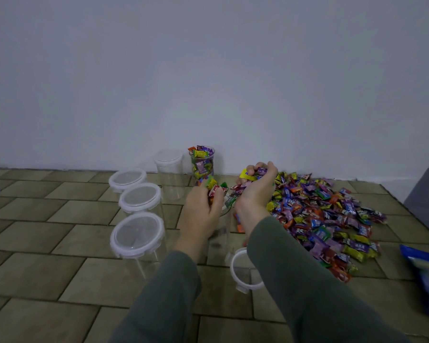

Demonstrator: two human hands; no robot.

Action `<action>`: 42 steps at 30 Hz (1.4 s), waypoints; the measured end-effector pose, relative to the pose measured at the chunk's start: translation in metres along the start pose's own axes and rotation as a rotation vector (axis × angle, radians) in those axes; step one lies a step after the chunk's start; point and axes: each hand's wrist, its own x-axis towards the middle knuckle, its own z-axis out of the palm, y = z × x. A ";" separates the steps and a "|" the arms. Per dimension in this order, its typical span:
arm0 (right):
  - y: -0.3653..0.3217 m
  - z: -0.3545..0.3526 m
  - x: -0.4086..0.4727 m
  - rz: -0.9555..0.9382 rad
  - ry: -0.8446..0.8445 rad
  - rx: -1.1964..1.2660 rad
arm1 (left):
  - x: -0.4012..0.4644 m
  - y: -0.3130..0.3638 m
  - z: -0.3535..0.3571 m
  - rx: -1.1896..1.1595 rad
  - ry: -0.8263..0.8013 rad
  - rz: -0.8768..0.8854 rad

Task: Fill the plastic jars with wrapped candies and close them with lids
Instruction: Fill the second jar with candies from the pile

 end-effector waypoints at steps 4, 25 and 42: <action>0.005 -0.001 0.002 -0.013 0.007 -0.034 | -0.003 -0.010 0.000 0.045 0.051 0.010; 0.019 0.002 0.002 0.073 -0.406 -0.478 | -0.012 -0.022 0.035 -0.710 0.287 -0.589; 0.031 -0.040 0.019 -0.515 -1.013 -1.333 | -0.013 -0.024 0.033 -0.665 0.287 -0.526</action>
